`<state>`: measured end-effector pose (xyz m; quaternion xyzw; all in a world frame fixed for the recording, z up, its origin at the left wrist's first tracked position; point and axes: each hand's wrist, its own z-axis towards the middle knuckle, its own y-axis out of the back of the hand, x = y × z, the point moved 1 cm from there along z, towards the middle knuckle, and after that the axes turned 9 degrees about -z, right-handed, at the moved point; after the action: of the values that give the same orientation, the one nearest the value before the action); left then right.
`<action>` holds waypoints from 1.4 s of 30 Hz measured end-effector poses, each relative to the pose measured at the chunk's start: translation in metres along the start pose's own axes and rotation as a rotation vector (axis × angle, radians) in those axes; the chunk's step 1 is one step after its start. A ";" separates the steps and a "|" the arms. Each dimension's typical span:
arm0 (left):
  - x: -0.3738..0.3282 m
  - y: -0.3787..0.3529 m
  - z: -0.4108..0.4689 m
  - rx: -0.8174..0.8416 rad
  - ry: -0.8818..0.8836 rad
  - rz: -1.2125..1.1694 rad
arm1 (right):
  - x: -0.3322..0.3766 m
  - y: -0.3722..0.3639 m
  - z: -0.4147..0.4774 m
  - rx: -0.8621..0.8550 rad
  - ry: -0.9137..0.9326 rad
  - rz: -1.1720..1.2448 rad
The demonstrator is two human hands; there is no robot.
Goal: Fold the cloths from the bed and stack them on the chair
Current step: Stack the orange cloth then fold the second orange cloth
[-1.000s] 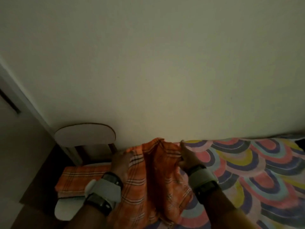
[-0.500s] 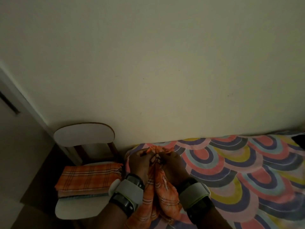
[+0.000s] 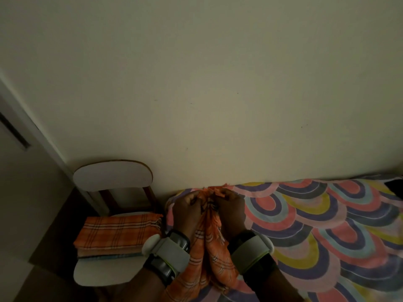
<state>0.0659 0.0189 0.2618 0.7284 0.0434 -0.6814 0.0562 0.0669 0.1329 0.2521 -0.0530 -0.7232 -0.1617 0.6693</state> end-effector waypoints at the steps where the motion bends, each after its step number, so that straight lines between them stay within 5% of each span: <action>1: -0.001 -0.001 0.001 0.017 0.016 0.007 | 0.002 -0.001 -0.001 -0.015 0.015 -0.025; 8: -0.026 -0.007 0.000 0.066 0.206 -0.184 | 0.001 -0.009 -0.013 -0.001 0.163 -0.175; 12: -0.038 -0.005 -0.002 0.205 0.255 -0.281 | 0.000 0.001 -0.003 0.026 0.136 -0.057; 17: -0.046 0.020 0.023 0.132 -0.076 -0.002 | 0.034 0.028 0.022 0.350 0.127 0.227; 20: -0.065 0.022 0.037 0.398 -0.275 0.261 | 0.072 0.049 0.034 0.663 0.184 0.334; 23: -0.084 0.019 0.037 0.582 -0.412 0.384 | 0.111 0.063 0.049 0.773 0.253 0.307; 32: -0.059 0.008 0.014 0.650 -0.511 0.488 | 0.182 0.093 0.081 0.624 0.347 0.264; 38: -0.082 -0.009 0.004 0.499 -0.540 0.185 | 0.227 0.093 0.069 0.623 0.570 -0.115; 42: -0.085 -0.020 0.003 0.424 -0.507 0.267 | 0.237 0.094 0.062 0.583 0.642 -0.147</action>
<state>0.0540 0.0397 0.3456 0.5310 -0.2097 -0.8210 0.0011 0.0123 0.2069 0.4974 0.2428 -0.4958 -0.0062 0.8338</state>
